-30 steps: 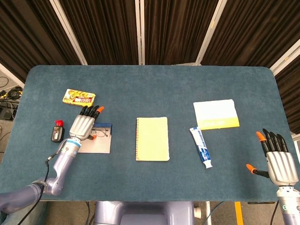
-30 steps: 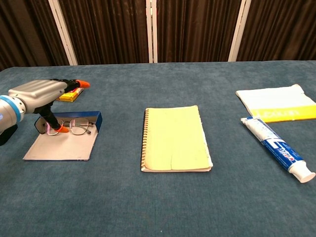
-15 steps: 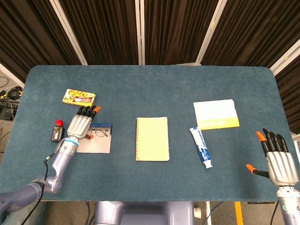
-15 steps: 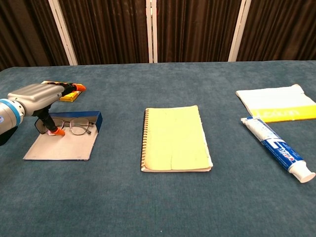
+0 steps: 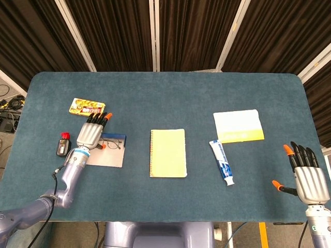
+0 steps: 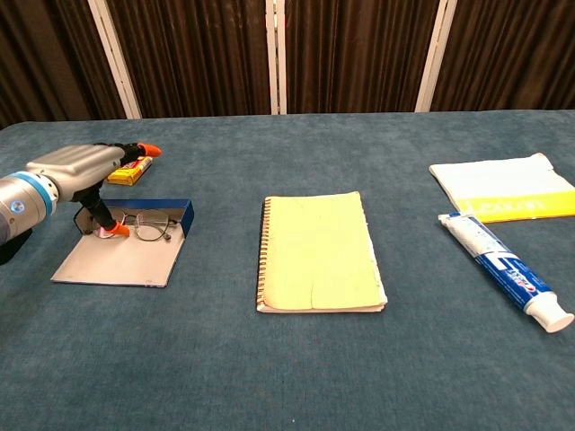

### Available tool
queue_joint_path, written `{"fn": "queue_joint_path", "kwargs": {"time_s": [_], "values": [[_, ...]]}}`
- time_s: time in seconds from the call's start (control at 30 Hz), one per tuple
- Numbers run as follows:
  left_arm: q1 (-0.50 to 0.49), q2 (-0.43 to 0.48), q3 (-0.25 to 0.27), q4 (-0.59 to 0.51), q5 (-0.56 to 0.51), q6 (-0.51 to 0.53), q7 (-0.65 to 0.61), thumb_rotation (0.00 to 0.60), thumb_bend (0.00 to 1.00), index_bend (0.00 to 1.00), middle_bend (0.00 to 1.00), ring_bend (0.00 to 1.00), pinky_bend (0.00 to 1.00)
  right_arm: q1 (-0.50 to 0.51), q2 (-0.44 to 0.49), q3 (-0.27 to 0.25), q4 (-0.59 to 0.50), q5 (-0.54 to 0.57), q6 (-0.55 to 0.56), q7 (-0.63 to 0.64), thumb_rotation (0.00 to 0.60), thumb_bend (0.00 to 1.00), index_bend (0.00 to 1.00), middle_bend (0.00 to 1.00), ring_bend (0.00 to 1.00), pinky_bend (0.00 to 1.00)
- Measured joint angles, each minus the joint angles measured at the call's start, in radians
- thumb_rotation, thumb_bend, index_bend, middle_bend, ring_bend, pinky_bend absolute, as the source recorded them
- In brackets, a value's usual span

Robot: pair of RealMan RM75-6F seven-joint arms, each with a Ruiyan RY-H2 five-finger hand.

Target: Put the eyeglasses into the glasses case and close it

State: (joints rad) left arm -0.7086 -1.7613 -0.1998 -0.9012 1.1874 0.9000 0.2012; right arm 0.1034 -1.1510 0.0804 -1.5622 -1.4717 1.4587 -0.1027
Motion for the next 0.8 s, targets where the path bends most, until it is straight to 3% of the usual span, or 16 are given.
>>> {"fn": "queue_joint_path", "kwargs": {"time_s": [0.8], "values": [[-0.015,-0.027,-0.017,0.039,0.004,0.017,-0.026,0.6,0.01,0.0,0.0,0.0,0.0,0.001,0.0,-0.006,-0.003,-0.005,-0.005,0.004,0.6,0.0,0.0,0.0,0.0,0.0]]}}
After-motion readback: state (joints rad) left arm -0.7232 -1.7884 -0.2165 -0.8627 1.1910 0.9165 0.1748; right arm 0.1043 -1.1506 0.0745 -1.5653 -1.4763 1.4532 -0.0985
